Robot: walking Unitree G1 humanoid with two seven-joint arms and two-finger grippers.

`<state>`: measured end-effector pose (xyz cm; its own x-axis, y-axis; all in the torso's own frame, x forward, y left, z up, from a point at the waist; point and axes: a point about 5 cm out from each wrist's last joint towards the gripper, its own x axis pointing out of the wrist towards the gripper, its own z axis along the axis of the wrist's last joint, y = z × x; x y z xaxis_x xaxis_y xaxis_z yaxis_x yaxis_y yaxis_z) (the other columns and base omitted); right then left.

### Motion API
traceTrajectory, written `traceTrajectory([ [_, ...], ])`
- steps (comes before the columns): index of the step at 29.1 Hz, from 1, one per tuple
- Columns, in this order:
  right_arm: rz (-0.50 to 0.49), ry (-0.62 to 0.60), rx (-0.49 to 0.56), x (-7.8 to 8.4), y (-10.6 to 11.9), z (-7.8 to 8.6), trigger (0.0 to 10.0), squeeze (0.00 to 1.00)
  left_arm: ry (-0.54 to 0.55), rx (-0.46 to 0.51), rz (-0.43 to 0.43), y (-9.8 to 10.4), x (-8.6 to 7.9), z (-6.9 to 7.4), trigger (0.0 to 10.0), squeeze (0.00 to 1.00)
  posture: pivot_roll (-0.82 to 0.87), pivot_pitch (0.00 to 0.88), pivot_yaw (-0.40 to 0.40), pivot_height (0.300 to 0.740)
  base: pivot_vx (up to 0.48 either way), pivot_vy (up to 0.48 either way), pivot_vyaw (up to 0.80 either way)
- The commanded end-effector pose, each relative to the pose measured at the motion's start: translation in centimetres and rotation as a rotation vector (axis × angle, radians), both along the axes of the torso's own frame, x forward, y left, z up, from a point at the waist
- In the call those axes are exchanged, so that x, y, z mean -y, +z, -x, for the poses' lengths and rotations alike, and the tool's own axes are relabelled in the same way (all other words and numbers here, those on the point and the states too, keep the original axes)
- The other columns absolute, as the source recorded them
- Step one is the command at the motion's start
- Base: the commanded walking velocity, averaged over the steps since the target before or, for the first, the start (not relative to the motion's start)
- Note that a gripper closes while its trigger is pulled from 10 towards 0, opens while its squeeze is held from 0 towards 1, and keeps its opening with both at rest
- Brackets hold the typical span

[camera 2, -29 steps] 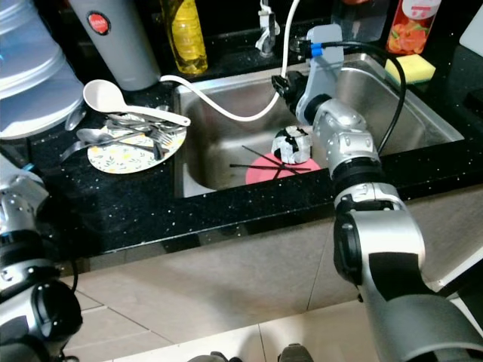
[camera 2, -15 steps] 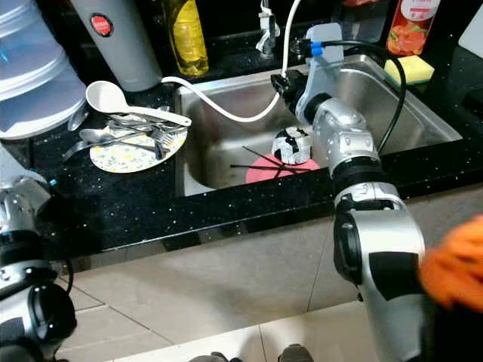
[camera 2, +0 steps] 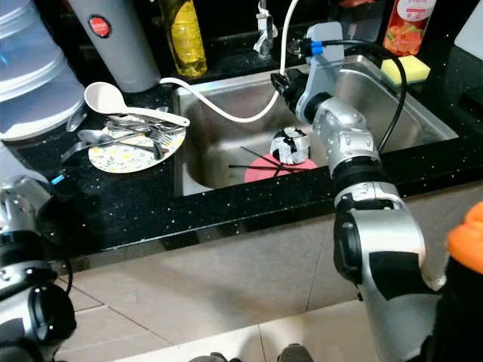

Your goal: Kitchen organization

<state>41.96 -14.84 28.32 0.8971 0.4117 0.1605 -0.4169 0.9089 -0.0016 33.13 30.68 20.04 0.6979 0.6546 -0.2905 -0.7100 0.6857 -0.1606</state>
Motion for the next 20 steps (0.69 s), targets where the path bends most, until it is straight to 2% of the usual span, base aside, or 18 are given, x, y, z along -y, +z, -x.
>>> traceTrajectory([
  [1,0.000,0.016,0.003,-0.5,0.3,-0.1,10.0,0.00,0.016,0.059,-0.077,1.2,0.1,0.2,10.0,0.00,-0.03,0.056,0.072,0.740,0.000,0.000,0.00],
  [4,0.000,0.019,0.005,-0.6,0.3,-0.1,10.0,0.00,0.033,0.102,-0.241,2.8,1.3,0.3,10.0,0.00,-0.03,0.055,0.072,0.740,0.000,0.000,0.00],
  [5,0.000,0.022,0.007,-0.7,0.4,-0.1,10.0,0.00,0.028,0.105,-0.289,2.9,2.3,0.4,10.0,0.00,-0.03,0.054,0.070,0.740,0.000,0.000,0.00],
  [8,0.001,0.028,0.012,-0.9,0.6,-0.1,10.0,0.00,0.008,0.115,-0.346,2.8,4.4,0.5,10.0,0.00,-0.03,0.055,0.068,0.740,0.000,0.000,0.00],
  [9,0.001,0.028,0.012,-0.9,0.6,-0.1,10.0,0.00,0.008,0.115,-0.346,2.8,4.4,0.5,10.0,0.00,-0.03,0.055,0.068,0.740,0.000,0.000,0.00],
  [12,0.002,0.033,0.016,-1.1,0.7,-0.1,10.0,0.00,-0.042,0.126,-0.377,2.2,6.5,0.5,10.0,0.00,-0.03,0.058,0.066,0.740,0.000,0.000,0.00],
  [14,0.003,0.036,0.018,-1.2,0.8,-0.1,10.0,0.00,-0.078,0.107,-0.353,1.9,7.0,0.3,10.0,0.00,-0.03,0.061,0.067,0.740,0.000,0.000,0.00],
  [20,0.003,0.032,0.019,-0.9,0.7,-0.1,10.0,0.00,-0.010,0.060,-0.252,2.0,4.4,0.1,10.0,0.00,-0.03,0.061,0.067,0.740,0.000,0.000,0.00],
])
